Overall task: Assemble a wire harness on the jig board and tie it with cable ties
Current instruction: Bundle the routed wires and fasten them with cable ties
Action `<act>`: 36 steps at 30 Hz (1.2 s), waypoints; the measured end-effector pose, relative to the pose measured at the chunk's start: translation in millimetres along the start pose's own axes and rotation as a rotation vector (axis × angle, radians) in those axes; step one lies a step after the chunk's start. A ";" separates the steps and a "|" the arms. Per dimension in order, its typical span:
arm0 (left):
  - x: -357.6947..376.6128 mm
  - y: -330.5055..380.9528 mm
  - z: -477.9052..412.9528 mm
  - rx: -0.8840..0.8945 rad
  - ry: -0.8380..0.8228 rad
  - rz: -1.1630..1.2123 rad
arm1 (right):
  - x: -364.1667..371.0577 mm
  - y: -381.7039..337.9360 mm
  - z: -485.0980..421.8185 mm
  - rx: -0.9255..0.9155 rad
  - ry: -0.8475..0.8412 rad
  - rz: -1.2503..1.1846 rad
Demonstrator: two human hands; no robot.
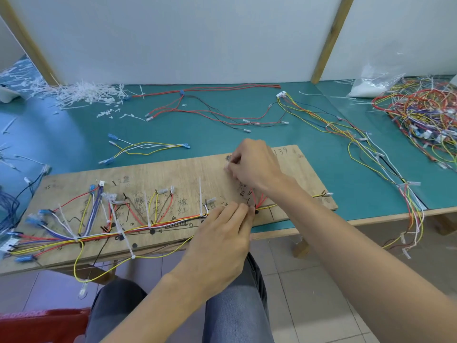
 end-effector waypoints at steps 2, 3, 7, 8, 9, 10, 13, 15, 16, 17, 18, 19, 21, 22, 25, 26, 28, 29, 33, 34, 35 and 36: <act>-2.0 -1.7 0.3 -0.010 -0.011 0.030 | 2.3 -3.0 15.7 -0.032 -0.008 0.007; -2.6 -2.1 0.7 -0.017 -0.010 0.042 | 3.4 -2.4 25.3 -0.040 -0.003 0.012; -2.7 -4.1 1.6 -0.027 0.003 0.075 | 3.3 7.4 70.0 -0.053 0.053 0.090; -2.1 -4.5 1.8 -0.029 0.001 0.074 | 3.0 9.7 80.2 -0.070 0.062 0.123; -1.2 -4.5 2.2 -0.033 -0.005 0.071 | 2.1 11.3 90.0 -0.086 0.067 0.151; -0.4 -4.6 2.6 -0.040 -0.013 0.072 | 1.6 12.0 98.5 -0.097 0.072 0.176; -1.5 -3.9 2.7 -0.055 -0.031 0.085 | 3.1 10.8 123.1 -0.143 0.087 0.256; -3.9 -4.0 1.6 -0.043 -0.035 0.083 | 2.4 9.6 140.2 -0.167 0.080 0.267; -4.9 -4.3 1.6 -0.033 -0.034 0.078 | 3.4 11.1 148.9 -0.171 0.075 0.266; -5.5 -4.5 1.6 -0.025 -0.031 0.072 | 4.8 14.5 156.0 -0.184 0.096 0.263; -5.6 -4.6 2.0 -0.021 -0.034 0.068 | 6.3 18.9 161.6 -0.204 0.143 0.259; -5.7 -4.5 2.6 -0.024 -0.045 0.071 | 8.8 23.6 167.6 -0.226 0.185 0.247; -6.0 -4.6 3.3 -0.048 -0.076 0.095 | 15.0 33.4 176.4 -0.236 0.245 0.224; -6.4 -4.6 3.4 -0.061 -0.089 0.112 | 17.6 37.7 178.5 -0.220 0.260 0.205; -6.7 -4.5 3.8 -0.077 -0.098 0.151 | 22.1 44.2 182.6 -0.196 0.281 0.122; -6.6 -4.2 4.0 -0.079 -0.091 0.157 | 22.6 44.1 184.1 -0.201 0.276 0.101; -5.6 -3.4 4.0 -0.083 -0.081 0.157 | 21.4 44.9 186.5 -0.225 0.265 0.057; -4.7 -2.9 4.1 -0.086 -0.075 0.149 | 19.7 46.7 187.7 -0.239 0.265 0.034; 1.3 -1.5 1.4 -0.067 -0.072 0.073 | 6.7 69.5 186.2 -0.209 0.276 -0.135; 2.6 -1.0 0.7 -0.062 -0.073 0.064 | 1.0 79.5 183.6 -0.165 0.285 -0.193; 3.4 -0.7 0.3 -0.066 -0.070 0.062 | -5.9 90.8 179.9 -0.114 0.296 -0.246; 3.7 -0.9 0.0 -0.075 -0.066 0.065 | -13.8 102.7 175.3 -0.064 0.307 -0.287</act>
Point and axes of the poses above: each hand's wrist, its own z-axis away from the middle knuckle, its own x-axis out of the palm, y = z × x, the point moved 2 cm from there along -z, towards the middle knuckle, and after that the axes turned 2 degrees about -x, right-handed, at the moved point
